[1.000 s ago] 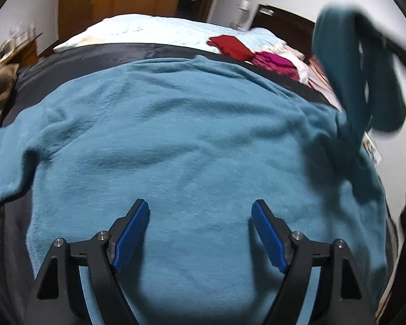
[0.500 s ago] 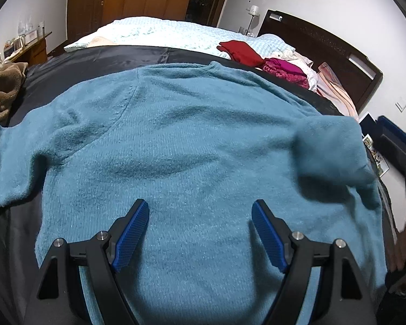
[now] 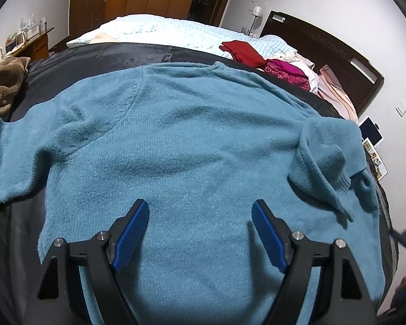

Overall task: Fold clothes
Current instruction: 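Lay the sleeve across the sweater body and open the right gripper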

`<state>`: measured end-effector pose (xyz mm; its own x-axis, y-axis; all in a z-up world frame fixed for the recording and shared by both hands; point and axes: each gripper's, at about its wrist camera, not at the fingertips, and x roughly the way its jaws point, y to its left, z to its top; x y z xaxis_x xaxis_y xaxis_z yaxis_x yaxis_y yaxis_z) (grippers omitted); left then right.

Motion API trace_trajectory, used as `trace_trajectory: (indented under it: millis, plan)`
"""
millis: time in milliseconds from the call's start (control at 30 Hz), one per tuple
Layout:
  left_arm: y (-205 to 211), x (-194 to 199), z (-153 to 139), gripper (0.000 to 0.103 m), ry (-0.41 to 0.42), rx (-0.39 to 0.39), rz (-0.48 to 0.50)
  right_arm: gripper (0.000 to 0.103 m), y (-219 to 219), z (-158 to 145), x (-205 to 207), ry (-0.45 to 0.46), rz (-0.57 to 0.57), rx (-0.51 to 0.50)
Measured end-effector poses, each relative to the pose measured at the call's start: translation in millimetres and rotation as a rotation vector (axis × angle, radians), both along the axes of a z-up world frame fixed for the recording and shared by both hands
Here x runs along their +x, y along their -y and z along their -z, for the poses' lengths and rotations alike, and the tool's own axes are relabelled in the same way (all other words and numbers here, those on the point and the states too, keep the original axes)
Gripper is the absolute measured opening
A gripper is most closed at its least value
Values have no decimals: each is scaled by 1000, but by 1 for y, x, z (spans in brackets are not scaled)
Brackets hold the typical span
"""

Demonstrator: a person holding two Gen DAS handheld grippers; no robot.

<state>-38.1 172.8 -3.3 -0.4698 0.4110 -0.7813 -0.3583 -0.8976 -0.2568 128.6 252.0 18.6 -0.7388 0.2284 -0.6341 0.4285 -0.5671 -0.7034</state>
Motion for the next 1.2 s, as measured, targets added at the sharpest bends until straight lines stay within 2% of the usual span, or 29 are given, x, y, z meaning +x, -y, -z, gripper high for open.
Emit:
trace_trajectory:
  millis: [100, 200, 333, 400, 500, 600, 700, 800, 933, 1100, 1167, 1200]
  plan:
    - [-2, 1, 0, 82, -5, -7, 5, 81, -16, -21, 19, 27, 16, -158]
    - [-4, 3, 0, 82, -10, -6, 19, 81, -31, -41, 31, -11, 59, -293]
    - [-8, 8, -4, 82, -31, -3, 48, 81, -73, -59, 6, -75, 234, -488]
    - [-15, 15, -11, 82, -85, -10, 89, 81, -92, -64, -9, -121, 356, -586]
    - [-30, 28, -21, 82, -156, -50, 192, 81, -128, -64, -34, -132, 573, -795]
    - [-57, 49, -27, 82, -237, -133, 331, 81, -155, -59, -45, -186, 699, -921]
    - [-83, 69, -34, 82, -318, -217, 470, 81, -169, -54, -49, -305, 788, -902]
    - [-110, 84, -32, 82, -414, -302, 578, 81, -180, -43, -51, -383, 842, -901]
    - [-144, 88, -23, 82, -492, -379, 653, 81, -199, -28, -48, -412, 895, -950]
    - [-172, 80, -11, 81, -466, -434, 703, 81, -225, -27, -35, -418, 963, -1053]
    - [-179, 71, -8, 75, -426, -419, 704, 81, -229, -31, -29, -433, 970, -1068]
    - [-180, 66, -9, 68, -390, -394, 700, 81, -229, -31, -29, -432, 967, -1076]
